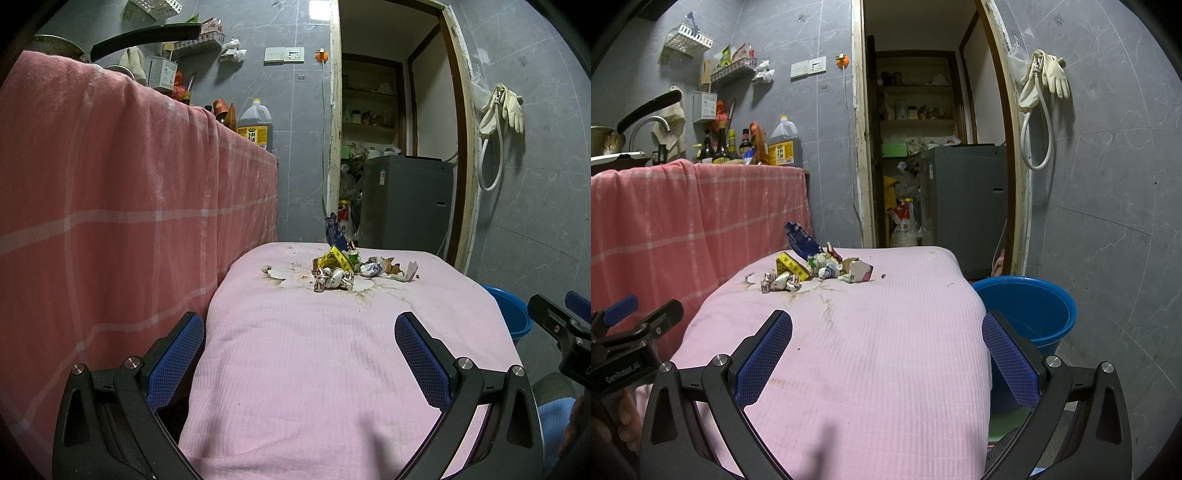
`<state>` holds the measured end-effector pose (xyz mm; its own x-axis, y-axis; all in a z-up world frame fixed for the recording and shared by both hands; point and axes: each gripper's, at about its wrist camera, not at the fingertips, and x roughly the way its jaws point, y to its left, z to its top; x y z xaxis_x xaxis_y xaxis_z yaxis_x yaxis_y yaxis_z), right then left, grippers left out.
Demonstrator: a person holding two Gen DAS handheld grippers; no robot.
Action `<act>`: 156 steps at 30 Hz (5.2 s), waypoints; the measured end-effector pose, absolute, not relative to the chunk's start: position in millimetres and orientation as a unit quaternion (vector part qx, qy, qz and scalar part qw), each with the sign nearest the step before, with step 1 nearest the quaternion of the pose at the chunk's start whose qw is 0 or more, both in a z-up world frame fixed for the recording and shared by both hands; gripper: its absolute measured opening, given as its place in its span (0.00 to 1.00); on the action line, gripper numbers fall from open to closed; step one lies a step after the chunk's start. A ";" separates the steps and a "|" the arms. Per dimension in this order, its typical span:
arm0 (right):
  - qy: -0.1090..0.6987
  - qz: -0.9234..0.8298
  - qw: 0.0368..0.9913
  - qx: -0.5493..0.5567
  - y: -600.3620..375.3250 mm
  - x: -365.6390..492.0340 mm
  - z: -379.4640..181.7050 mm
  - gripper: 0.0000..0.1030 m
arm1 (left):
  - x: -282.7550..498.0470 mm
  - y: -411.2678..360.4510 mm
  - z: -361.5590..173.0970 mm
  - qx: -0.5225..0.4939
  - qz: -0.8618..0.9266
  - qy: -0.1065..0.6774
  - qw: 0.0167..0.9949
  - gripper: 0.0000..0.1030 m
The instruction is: Collect trash
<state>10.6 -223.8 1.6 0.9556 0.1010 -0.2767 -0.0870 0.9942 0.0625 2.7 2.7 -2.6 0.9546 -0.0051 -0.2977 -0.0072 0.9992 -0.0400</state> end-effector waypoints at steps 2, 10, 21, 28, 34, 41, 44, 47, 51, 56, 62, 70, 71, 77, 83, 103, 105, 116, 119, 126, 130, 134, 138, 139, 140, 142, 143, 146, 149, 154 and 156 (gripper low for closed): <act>0.142 0.048 0.988 0.025 -224.2 10.9 1.4 1.00 | 2.6 2.8 -2.5 -0.020 0.000 0.150 0.988 0.99; 0.142 0.048 0.988 0.025 -223.7 10.5 1.9 1.00 | 3.8 3.4 -3.1 -0.020 0.000 0.150 0.988 0.99; 0.141 0.048 0.989 0.025 -223.4 11.3 1.3 1.00 | -0.9 1.1 -1.9 -0.019 0.000 0.148 0.989 0.99; 0.141 0.048 0.988 0.025 -223.2 11.1 1.4 1.00 | -1.7 0.5 -1.3 -0.018 -0.001 0.148 0.989 0.99; 0.141 0.048 0.988 0.025 -223.1 11.6 -0.2 1.00 | -2.3 -1.5 -0.9 -0.017 -0.001 0.148 0.989 0.99; 0.142 0.048 0.988 0.025 -223.2 11.9 -0.6 1.00 | -1.8 -2.3 -1.7 -0.017 -0.002 0.148 0.989 0.99; 0.142 0.048 0.988 0.025 -223.4 12.0 -0.7 1.00 | -1.8 -2.3 -1.8 -0.016 -0.002 0.148 0.989 0.99; 0.142 0.048 0.988 0.025 -223.1 11.7 -0.2 1.00 | -1.8 -2.3 -1.9 -0.017 -0.002 0.149 0.989 0.99; 0.142 0.048 0.988 0.025 -223.1 11.7 -0.2 1.00 | -1.8 -2.3 -1.8 -0.017 -0.002 0.148 0.989 0.99; 0.142 0.048 0.988 0.025 -223.1 11.8 0.1 1.00 | -1.7 -2.4 -1.7 -0.017 -0.002 0.148 0.989 0.99; 0.138 0.050 0.989 0.023 -220.7 12.1 -4.1 1.00 | -0.5 -3.1 -2.6 -0.016 0.001 0.146 0.989 0.99; 0.108 0.061 0.992 0.010 -218.0 28.0 8.8 1.00 | 22.6 -2.4 7.1 -0.018 -0.001 0.134 0.991 0.99; 0.101 0.062 0.993 0.012 -219.3 32.3 12.6 1.00 | 28.1 -1.1 9.8 -0.022 -0.002 0.133 0.991 0.99; 0.081 0.070 0.994 0.013 -220.6 65.9 30.1 1.00 | 67.1 3.2 22.2 -0.029 -0.009 0.123 0.992 0.99; 0.076 0.093 0.993 0.008 -217.6 106.6 34.1 1.00 | 112.2 3.9 22.1 -0.022 -0.018 0.152 0.988 0.99; 0.320 0.204 0.925 0.022 -202.0 241.2 -18.8 0.64 | 193.3 2.1 -5.5 -0.029 -0.108 0.317 0.942 0.64; 0.338 0.212 0.917 0.013 -197.8 248.0 -24.3 0.57 | 198.6 4.5 -7.9 -0.039 -0.118 0.334 0.934 0.57; 0.379 0.229 0.896 -0.030 -179.8 272.0 -42.0 0.46 | 218.5 10.8 -14.4 -0.066 -0.142 0.383 0.911 0.33; 0.375 0.230 0.897 -0.033 -179.6 272.0 -42.1 0.40 | 216.9 8.0 -14.3 -0.060 -0.145 0.382 0.911 0.24; 0.368 0.230 0.901 -0.021 -185.1 259.6 -39.6 0.38 | 206.4 -1.2 -12.1 -0.050 -0.154 0.374 0.913 0.21; 0.354 0.226 0.907 -0.010 -195.4 241.4 -35.2 0.38 | 194.1 -9.6 -8.8 -0.046 -0.165 0.365 0.915 0.21; 0.295 0.203 0.934 0.001 -213.6 212.7 -18.0 0.38 | 182.1 -22.4 3.5 -0.055 -0.178 0.324 0.928 0.21; 0.216 0.162 0.963 0.005 -236.3 191.4 8.6 0.38 | 181.8 -45.8 21.1 -0.069 -0.200 0.281 0.936 0.21; 0.197 0.152 0.968 0.009 -242.6 187.9 15.3 0.38 | 182.5 -51.8 25.0 -0.069 -0.204 0.270 0.939 0.21; 0.182 0.143 0.973 0.012 -248.2 185.7 20.8 0.38 | 183.5 -62.1 30.4 -0.069 -0.211 0.250 0.942 0.21; 0.151 0.120 0.981 0.014 -261.3 182.3 33.4 0.38 | 187.8 -76.5 38.7 -0.070 -0.218 0.222 0.948 0.21; 0.137 0.107 0.985 0.016 -267.9 183.0 39.4 0.38 | 191.9 -86.3 42.3 -0.071 -0.221 0.205 0.951 0.21; 0.107 0.077 0.991 0.031 -290.5 187.5 49.7 0.39 | 208.0 -117.9 51.2 -0.072 -0.237 0.181 0.952 0.21; 0.090 0.044 0.994 0.053 -317.4 195.6 55.6 0.39 | 233.3 -146.7 54.3 -0.072 -0.262 0.188 0.944 0.21; 0.102 -0.009 0.991 0.090 -367.1 212.5 45.1 0.39 | 269.4 -200.5 49.3 -0.057 -0.294 0.241 0.923 0.21; 0.115 -0.029 0.988 0.101 -387.7 214.9 34.9 0.39 | 282.5 -221.3 44.4 -0.044 -0.301 0.264 0.915 0.21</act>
<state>214.9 -387.7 34.9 0.9720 -0.0336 -0.2326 0.0801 0.9778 0.1935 282.5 -221.3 44.4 0.6795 -0.5735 -0.4576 0.5271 0.8154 -0.2393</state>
